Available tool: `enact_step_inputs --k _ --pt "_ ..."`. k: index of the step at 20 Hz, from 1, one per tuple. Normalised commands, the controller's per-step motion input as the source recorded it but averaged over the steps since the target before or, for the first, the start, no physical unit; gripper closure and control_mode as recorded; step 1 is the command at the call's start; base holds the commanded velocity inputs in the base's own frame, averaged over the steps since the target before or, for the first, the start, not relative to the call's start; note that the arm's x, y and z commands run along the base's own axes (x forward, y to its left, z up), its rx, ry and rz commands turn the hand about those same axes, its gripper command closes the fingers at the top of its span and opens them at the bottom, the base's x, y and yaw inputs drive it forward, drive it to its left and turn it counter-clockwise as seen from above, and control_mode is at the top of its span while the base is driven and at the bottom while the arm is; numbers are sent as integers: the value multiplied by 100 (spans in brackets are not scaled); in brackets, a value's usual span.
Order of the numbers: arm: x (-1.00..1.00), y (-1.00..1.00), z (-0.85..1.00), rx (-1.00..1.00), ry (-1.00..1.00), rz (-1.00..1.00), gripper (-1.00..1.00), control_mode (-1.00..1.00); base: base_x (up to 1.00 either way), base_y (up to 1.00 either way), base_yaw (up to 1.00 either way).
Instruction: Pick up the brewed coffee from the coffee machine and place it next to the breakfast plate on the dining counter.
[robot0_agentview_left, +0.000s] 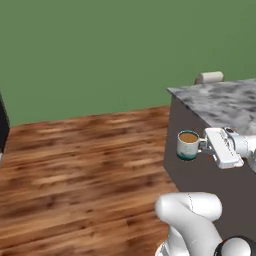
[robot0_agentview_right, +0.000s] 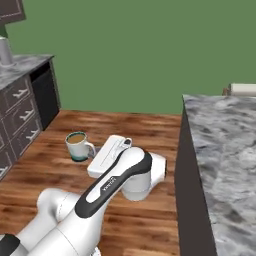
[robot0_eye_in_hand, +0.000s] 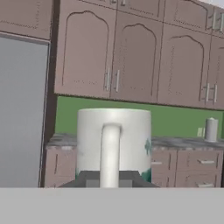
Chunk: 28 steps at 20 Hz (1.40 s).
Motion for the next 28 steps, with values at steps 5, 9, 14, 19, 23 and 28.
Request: enact_step_inputs --k 5,9,14,19,23,28 --pt "0 0 0 0 0 0 100 100 100 46 -51" --pt "0 0 0 0 0 0 100 100 100 74 -51" --pt "0 0 0 0 0 0 100 100 100 96 -50" --pt "0 0 0 0 0 0 100 100 100 100 -50" --pt "0 0 0 0 0 0 100 100 100 100 -50" --pt "0 0 0 0 0 0 100 100 100 100 -48"
